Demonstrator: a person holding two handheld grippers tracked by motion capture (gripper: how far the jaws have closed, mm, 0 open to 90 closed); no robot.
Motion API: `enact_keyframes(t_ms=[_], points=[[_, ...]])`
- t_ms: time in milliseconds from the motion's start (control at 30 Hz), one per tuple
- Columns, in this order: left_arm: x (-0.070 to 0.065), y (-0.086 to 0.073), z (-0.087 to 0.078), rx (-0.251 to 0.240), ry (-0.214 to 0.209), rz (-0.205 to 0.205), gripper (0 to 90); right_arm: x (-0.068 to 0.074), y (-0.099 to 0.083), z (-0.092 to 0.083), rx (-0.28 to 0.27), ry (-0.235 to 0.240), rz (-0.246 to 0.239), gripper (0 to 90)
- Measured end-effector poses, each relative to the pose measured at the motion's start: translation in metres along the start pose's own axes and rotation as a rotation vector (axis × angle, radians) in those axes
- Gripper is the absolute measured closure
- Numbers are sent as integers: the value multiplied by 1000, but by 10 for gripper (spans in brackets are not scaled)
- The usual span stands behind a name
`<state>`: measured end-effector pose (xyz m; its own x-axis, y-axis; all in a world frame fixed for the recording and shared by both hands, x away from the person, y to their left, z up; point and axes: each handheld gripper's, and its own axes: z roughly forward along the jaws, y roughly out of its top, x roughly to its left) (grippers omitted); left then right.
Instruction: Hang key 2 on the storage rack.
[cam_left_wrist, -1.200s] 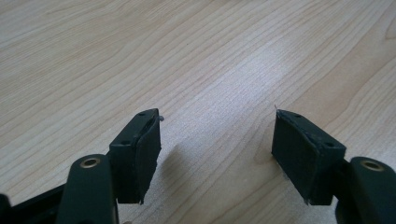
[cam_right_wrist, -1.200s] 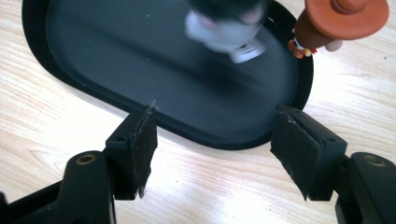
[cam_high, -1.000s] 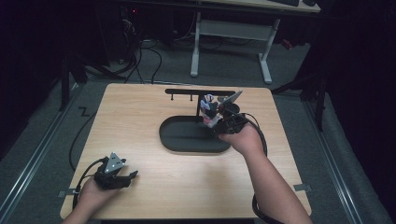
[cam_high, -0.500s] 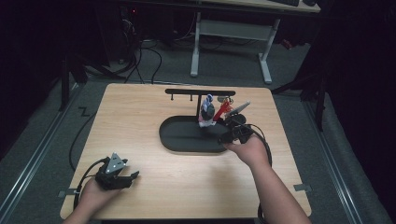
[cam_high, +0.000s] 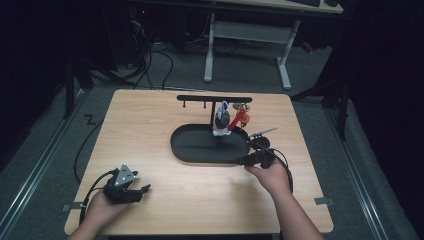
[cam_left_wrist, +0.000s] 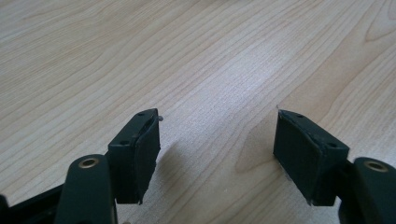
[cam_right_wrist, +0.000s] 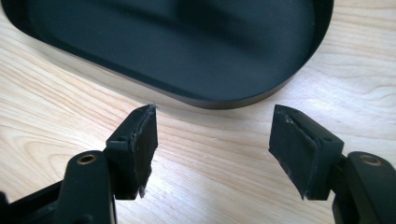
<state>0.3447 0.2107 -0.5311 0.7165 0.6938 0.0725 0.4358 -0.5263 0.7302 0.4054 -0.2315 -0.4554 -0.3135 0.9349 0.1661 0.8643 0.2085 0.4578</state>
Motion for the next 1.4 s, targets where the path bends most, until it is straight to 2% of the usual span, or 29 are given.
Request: enact_keyframes(t_ms=[133, 200, 333, 467, 533, 633, 733, 833, 867, 967, 1400], points=[[-1, 0, 0, -3, -8, -3, 316, -6, -18, 1, -86, 19, -3, 329], [-2, 1, 0, -3, -9, -2, 314, -8, -28, 2, -122, 14, -25, 329], [-1, 0, 0, -4, -11, -16, 314, -13, -52, 3, -200, 12, -39, 315], [-1, -1, 0, -11, -16, -39, 316, -10, -78, 0, -300, -33, -95, 278], [-2, 0, -1, -20, -20, -49, 318, -9, -91, -2, -341, -58, -118, 223], [-6, 1, -5, -46, -37, -64, 319, -6, -109, -4, -376, -127, -130, 173], [-12, 3, -6, -75, -61, -58, 314, -4, -134, -10, -450, -137, -117, 153], [-20, 5, -3, -81, -65, -27, 294, -2, -143, -18, -456, -114, -93, 148], [-22, 6, -2, -76, -61, -12, 286, -2, -144, -19, -471, -123, -86, 149], [-26, 8, 1, -63, -61, 15, 276, -3, -142, -13, -459, -131, -82, 149], [-18, 3, -8, -72, -57, 16, 277, -2, -137, -3, -431, -150, -67, 151]])
